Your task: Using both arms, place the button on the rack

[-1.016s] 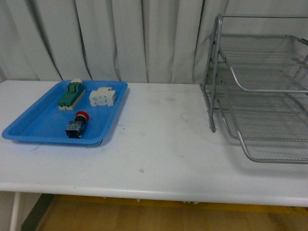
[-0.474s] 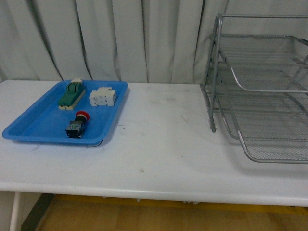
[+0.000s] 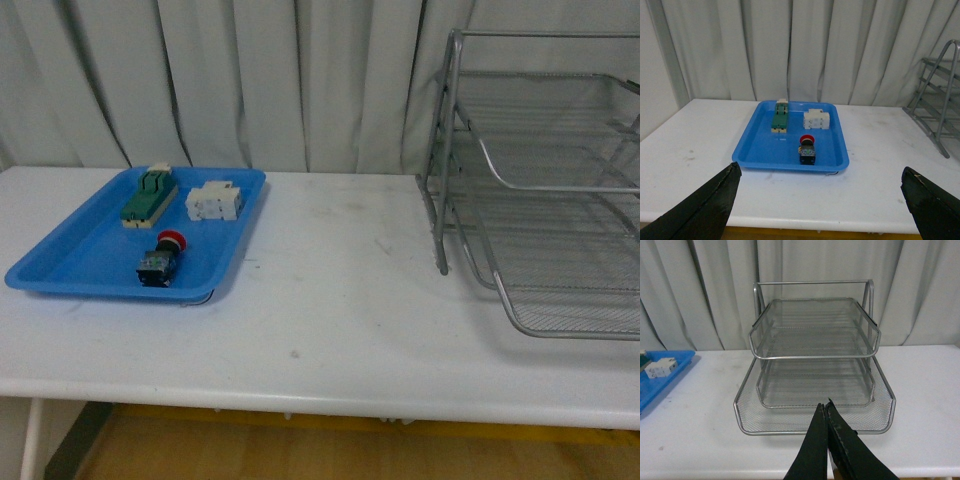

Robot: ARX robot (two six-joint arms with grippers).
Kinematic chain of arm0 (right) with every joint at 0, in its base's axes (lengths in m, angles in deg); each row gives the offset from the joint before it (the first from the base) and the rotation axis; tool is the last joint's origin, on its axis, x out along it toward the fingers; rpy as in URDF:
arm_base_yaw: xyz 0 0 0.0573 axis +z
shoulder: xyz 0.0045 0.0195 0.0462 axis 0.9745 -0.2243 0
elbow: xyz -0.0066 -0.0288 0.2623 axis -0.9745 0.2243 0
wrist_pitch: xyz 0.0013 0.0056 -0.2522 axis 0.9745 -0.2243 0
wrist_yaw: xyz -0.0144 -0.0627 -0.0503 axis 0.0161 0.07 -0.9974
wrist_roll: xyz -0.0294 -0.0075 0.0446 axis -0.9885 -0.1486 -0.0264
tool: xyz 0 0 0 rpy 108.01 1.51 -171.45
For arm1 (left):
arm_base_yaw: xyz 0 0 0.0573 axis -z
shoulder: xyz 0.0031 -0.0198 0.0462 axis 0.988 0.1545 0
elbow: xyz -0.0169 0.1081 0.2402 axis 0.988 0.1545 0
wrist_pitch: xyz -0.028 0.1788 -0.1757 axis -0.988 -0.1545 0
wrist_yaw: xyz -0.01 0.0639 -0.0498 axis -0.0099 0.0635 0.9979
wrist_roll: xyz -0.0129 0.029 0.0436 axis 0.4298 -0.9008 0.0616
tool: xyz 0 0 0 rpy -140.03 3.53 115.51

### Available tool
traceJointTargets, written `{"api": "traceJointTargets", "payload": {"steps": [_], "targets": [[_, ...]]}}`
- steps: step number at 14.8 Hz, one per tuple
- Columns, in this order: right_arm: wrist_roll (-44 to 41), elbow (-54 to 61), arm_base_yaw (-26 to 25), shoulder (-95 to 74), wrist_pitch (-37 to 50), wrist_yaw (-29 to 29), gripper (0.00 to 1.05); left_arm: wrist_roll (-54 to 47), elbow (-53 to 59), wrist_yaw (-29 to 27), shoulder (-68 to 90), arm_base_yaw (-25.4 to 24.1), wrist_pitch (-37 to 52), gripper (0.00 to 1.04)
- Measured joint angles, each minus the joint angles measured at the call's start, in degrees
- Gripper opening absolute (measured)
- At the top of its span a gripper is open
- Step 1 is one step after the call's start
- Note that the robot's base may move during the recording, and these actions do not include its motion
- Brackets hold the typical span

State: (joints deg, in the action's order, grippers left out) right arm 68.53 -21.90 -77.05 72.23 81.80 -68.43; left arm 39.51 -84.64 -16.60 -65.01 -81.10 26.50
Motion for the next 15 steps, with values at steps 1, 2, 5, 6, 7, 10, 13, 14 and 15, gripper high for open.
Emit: {"api": "traceJointTargets", "payload": {"steps": [1,2,5,6,7,10,13,14,15], "targets": [[0.0,0.3,0.0,0.5,-0.3,0.0,0.02,0.0,0.0,0.0,0.0,0.0,0.0,0.98],[0.0,0.3,0.0,3.3,-4.5,0.0,0.02,0.0,0.0,0.0,0.0,0.0,0.0,0.98],[0.0,2.4,0.0,11.1,-8.6,0.0,0.02,0.0,0.0,0.0,0.0,0.0,0.0,0.98],[0.0,2.4,0.0,11.1,-8.6,0.0,0.02,0.0,0.0,0.0,0.0,0.0,0.0,0.98],[0.0,2.4,0.0,11.1,-8.6,0.0,0.02,0.0,0.0,0.0,0.0,0.0,0.0,0.98],[-0.1,2.4,0.0,11.1,-8.6,0.0,0.2,0.0,0.0,0.0,0.0,0.0,0.0,0.98],[-0.1,2.4,0.0,11.1,-8.6,0.0,0.57,0.0,0.0,0.0,0.0,0.0,0.0,0.98],[-0.1,2.4,0.0,11.1,-8.6,0.0,0.69,0.0,0.0,0.0,0.0,0.0,-0.1,0.98],[0.0,2.4,0.0,11.1,-8.6,-0.1,0.8,4.3,-5.2,-1.8,6.2,1.2,-13.7,0.98]]}}
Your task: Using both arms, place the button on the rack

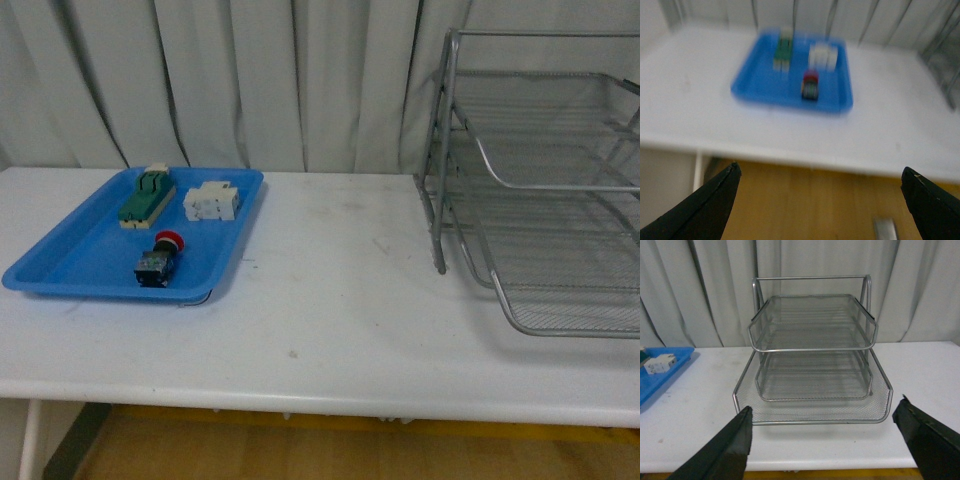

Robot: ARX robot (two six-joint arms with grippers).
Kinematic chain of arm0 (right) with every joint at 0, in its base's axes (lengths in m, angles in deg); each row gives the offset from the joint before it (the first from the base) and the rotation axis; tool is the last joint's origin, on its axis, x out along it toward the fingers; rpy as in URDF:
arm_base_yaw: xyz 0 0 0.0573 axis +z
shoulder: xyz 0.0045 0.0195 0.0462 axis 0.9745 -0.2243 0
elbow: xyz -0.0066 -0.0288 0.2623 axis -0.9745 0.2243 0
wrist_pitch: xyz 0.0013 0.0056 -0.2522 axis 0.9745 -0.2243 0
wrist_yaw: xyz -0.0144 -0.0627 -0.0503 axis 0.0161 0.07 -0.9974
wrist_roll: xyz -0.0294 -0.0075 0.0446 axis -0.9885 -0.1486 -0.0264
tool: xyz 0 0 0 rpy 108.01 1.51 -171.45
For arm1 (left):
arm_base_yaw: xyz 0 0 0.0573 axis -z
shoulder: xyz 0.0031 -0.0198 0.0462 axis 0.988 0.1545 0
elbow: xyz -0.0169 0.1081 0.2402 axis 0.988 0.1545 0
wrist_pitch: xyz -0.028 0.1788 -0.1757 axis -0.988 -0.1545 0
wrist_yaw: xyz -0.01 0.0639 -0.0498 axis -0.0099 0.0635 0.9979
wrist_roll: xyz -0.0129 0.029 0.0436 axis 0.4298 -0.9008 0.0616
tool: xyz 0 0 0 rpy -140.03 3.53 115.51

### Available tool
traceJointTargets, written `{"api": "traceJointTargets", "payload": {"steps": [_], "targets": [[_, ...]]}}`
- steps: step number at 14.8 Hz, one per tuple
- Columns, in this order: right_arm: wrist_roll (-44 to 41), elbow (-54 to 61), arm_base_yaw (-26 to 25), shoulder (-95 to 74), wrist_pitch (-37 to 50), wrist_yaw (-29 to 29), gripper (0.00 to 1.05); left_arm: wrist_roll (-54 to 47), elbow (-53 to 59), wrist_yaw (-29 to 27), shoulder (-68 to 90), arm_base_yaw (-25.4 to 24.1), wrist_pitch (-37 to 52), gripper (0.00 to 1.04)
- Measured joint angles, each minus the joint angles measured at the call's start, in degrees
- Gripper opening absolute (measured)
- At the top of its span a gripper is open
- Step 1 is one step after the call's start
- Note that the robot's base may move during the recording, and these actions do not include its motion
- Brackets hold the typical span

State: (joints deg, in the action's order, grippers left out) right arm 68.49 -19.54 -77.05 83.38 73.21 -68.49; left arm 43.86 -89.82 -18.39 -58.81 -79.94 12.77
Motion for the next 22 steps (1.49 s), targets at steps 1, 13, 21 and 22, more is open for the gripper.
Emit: {"api": "traceJointTargets", "payload": {"steps": [1,13,21,22], "targets": [[0.0,0.0,0.0,0.0,0.0,0.1,0.93,4.5,-5.6,0.3,10.3,0.2,-6.4,0.98],[0.0,0.0,0.0,0.0,0.0,0.0,0.98,-4.1,-57.2,4.5,110.2,-2.3,27.2,0.98],[0.0,0.0,0.0,0.0,0.0,0.0,0.98,-9.9,-70.4,7.8,122.2,-3.7,21.8,0.98],[0.0,0.0,0.0,0.0,0.0,0.0,0.98,-9.9,-71.1,7.8,122.8,-3.7,21.1,0.98]]}}
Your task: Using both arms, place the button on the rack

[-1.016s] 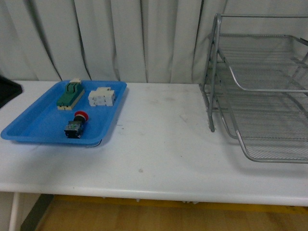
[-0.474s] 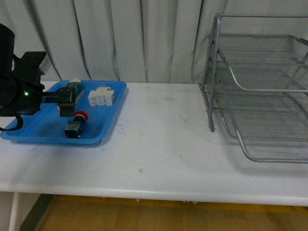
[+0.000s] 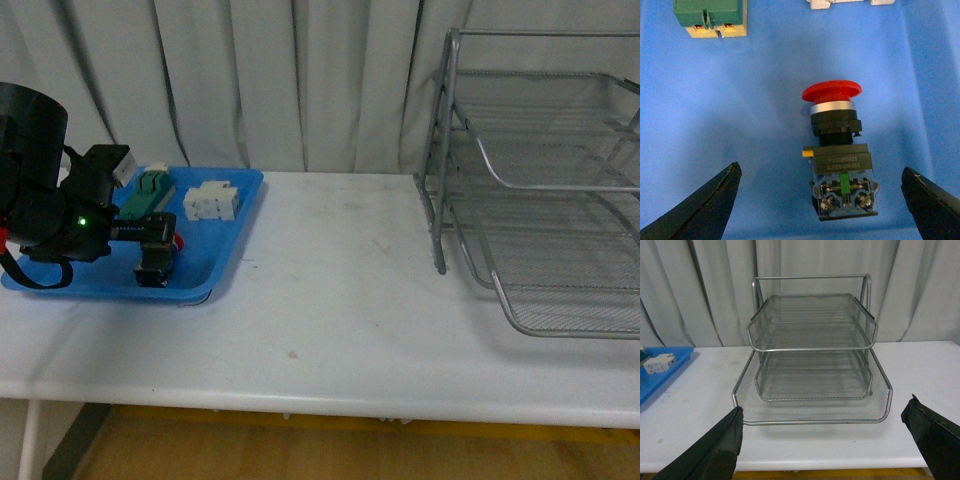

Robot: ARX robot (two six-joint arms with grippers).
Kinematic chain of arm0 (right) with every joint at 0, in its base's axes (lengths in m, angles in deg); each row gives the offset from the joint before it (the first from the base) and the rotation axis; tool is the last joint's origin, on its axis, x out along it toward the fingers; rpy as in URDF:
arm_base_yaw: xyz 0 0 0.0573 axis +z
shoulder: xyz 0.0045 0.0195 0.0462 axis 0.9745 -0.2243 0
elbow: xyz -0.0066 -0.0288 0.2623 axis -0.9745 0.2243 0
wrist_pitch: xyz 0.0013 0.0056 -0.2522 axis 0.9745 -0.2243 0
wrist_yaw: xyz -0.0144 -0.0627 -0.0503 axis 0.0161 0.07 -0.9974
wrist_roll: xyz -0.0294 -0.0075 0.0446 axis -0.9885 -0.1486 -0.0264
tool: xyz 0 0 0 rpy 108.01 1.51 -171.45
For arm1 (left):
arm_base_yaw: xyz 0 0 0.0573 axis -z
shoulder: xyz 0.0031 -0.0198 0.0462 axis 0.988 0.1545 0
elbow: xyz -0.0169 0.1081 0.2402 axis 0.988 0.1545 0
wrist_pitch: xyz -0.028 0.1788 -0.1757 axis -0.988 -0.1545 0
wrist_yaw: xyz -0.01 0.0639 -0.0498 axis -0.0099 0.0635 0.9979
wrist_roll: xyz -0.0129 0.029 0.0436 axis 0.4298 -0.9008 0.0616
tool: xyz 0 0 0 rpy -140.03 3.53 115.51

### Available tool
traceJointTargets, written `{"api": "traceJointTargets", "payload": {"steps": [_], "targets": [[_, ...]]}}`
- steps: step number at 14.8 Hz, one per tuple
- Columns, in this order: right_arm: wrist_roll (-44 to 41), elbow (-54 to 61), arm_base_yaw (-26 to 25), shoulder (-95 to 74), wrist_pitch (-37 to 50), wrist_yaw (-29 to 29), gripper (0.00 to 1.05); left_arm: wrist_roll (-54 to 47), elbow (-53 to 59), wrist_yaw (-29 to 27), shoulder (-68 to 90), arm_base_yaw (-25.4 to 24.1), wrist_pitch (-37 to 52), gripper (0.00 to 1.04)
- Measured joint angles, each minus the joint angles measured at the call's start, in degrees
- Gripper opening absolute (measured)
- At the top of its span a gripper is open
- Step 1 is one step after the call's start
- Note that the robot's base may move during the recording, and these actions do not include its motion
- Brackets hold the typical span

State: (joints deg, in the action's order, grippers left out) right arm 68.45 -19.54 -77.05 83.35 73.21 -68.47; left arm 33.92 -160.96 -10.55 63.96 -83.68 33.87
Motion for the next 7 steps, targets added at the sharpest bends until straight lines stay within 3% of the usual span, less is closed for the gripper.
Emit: {"api": "traceJointTargets", "payload": {"steps": [7], "targets": [[0.0,0.0,0.0,0.0,0.0,0.0,0.98,-2.6,-9.6,-3.2,6.3,1.5,-10.1,0.98]]}}
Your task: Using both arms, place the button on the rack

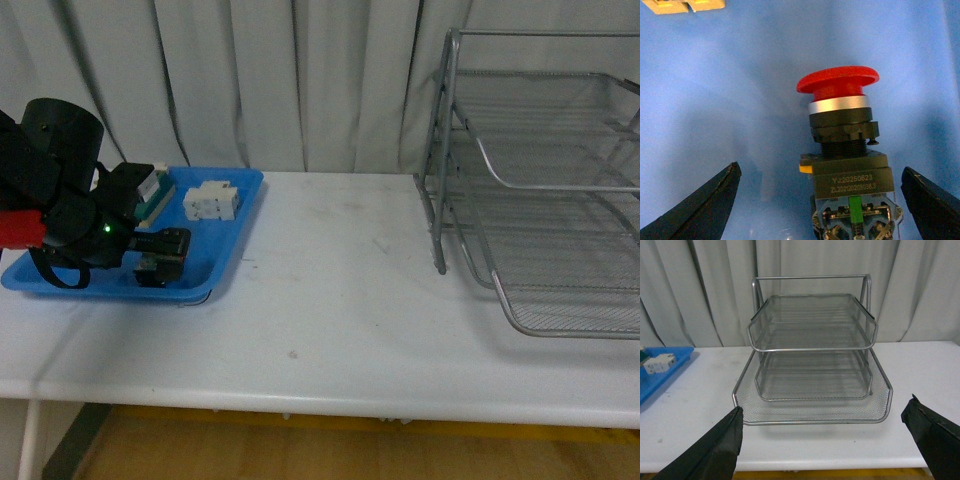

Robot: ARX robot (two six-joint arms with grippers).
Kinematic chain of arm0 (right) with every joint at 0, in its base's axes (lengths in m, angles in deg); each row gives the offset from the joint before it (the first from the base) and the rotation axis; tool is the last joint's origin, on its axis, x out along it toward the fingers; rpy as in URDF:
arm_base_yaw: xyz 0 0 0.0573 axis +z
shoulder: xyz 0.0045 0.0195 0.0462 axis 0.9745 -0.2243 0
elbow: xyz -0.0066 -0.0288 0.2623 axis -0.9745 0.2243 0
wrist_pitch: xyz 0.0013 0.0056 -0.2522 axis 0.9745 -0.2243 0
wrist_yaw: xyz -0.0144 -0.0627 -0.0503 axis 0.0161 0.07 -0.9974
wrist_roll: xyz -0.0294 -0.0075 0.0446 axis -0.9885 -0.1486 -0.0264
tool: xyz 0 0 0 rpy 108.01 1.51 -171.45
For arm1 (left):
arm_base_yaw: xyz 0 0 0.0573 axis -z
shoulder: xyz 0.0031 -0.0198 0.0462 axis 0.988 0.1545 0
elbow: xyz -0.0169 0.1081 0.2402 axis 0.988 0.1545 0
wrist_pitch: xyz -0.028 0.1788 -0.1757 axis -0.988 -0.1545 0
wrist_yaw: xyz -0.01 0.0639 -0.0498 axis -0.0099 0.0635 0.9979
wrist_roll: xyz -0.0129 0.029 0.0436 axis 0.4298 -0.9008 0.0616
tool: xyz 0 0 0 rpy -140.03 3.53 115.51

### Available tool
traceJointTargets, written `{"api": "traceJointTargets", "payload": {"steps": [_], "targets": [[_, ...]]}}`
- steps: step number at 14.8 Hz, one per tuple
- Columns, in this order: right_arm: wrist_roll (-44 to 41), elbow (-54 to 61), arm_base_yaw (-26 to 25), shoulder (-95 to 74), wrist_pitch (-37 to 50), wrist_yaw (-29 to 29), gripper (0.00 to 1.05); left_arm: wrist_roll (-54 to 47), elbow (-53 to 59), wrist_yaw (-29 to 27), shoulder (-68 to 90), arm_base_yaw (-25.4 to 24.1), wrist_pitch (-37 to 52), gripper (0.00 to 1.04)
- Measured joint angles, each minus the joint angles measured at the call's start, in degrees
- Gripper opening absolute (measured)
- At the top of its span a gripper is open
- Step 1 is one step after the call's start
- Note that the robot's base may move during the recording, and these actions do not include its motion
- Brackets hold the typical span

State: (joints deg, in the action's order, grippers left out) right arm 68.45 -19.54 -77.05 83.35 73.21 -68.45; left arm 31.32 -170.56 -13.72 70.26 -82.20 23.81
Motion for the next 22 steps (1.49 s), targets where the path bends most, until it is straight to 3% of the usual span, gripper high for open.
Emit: {"api": "traceJointTargets", "payload": {"steps": [1,7,14,22], "targets": [[0.0,0.0,0.0,0.0,0.0,0.0,0.98,-0.3,-0.2,0.0,0.3,0.3,-0.6,0.95],[0.0,0.0,0.0,0.0,0.0,0.0,0.98,0.1,-1.5,0.1,0.9,1.1,-2.1,0.39],[0.0,0.0,0.0,0.0,0.0,0.0,0.98,1.2,3.9,2.3,-7.2,0.4,0.7,0.37],[0.0,0.0,0.0,0.0,0.0,0.0,0.98,1.4,46.2,4.7,-54.6,1.4,10.0,0.36]]}}
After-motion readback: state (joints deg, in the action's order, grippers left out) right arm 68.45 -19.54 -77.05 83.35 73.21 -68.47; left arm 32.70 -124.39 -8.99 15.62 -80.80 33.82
